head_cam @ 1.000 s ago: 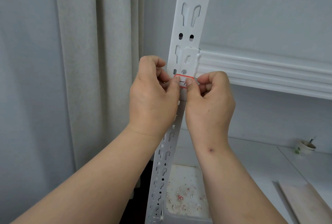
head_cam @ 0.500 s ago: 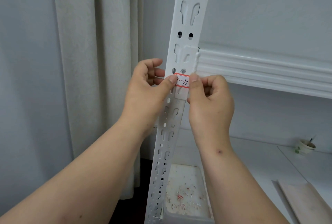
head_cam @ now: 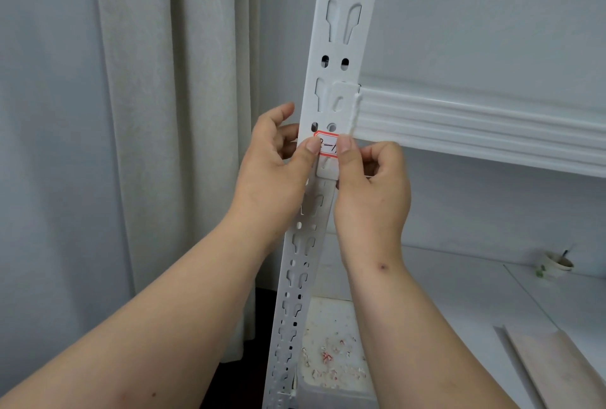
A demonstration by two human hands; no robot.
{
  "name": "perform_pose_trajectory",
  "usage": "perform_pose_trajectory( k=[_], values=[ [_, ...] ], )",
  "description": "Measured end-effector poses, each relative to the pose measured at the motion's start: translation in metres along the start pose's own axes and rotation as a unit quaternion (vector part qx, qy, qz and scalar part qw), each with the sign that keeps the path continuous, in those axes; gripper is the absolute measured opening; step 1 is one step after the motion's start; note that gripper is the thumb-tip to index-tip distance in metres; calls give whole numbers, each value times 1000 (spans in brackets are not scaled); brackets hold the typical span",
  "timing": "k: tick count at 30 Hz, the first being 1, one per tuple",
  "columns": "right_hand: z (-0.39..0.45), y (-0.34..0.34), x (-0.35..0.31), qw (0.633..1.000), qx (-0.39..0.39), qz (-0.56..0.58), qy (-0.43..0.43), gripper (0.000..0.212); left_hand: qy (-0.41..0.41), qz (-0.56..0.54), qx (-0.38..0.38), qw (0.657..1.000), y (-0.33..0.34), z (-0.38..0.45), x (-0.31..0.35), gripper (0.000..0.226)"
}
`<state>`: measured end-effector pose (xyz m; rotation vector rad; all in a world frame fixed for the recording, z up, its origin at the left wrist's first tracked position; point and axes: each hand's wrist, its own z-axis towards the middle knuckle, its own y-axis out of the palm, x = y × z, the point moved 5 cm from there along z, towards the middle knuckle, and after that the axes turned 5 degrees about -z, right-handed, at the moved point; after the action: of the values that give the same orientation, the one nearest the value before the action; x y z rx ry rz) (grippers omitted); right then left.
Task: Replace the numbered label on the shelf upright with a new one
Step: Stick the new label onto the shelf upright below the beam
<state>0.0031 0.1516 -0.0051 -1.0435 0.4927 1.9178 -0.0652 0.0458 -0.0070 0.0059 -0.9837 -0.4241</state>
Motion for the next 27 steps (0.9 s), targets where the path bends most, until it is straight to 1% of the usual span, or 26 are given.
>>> perform_pose_trajectory(
  k=[2, 4, 5, 8, 10, 13, 15, 17, 19, 21, 22, 25, 27],
  values=[
    [-1, 2, 7, 998, -16, 35, 41, 32, -17, -18, 7, 1000, 0, 1, -1, 52],
    [-1, 4, 12, 996, -27, 59, 53, 28, -27, -27, 18, 999, 0, 2, -2, 56],
    [-1, 4, 13, 996, -31, 64, 54, 25, -30, -30, 23, 999, 0, 3, -3, 55],
    [1, 5, 13, 996, -43, 68, 44, 19, -31, -41, 23, 998, 0, 3, -3, 34],
    [2, 5, 13, 996, -48, 66, 35, 18, -29, -51, 25, 998, 1, 2, -3, 28],
    [-2, 5, 18, 993, -66, 84, 48, 16, -40, -74, 16, 996, 0, 0, -5, 36],
    [-5, 8, 21, 987, -87, 117, 73, 16, -50, -85, 7, 995, -1, -2, -7, 36],
    [-5, 12, 23, 966, -114, 197, 122, 18, -56, -95, 4, 994, -2, -3, -10, 32],
    [-6, 16, 25, 930, -149, 285, 180, 23, -57, -96, 4, 994, -3, -3, -11, 29],
    [-7, 19, 25, 896, -180, 340, 222, 24, -63, -105, 2, 992, -2, -3, -12, 29],
    [-7, 19, 26, 889, -189, 347, 230, 23, -68, -112, 1, 991, -2, -3, -12, 30],
    [-5, 18, 25, 886, -206, 344, 231, 20, -80, -131, 3, 988, 0, -3, -10, 28],
    [-5, 19, 23, 885, -216, 342, 233, 24, -85, -141, 14, 986, 2, -2, -9, 26]
  ],
)
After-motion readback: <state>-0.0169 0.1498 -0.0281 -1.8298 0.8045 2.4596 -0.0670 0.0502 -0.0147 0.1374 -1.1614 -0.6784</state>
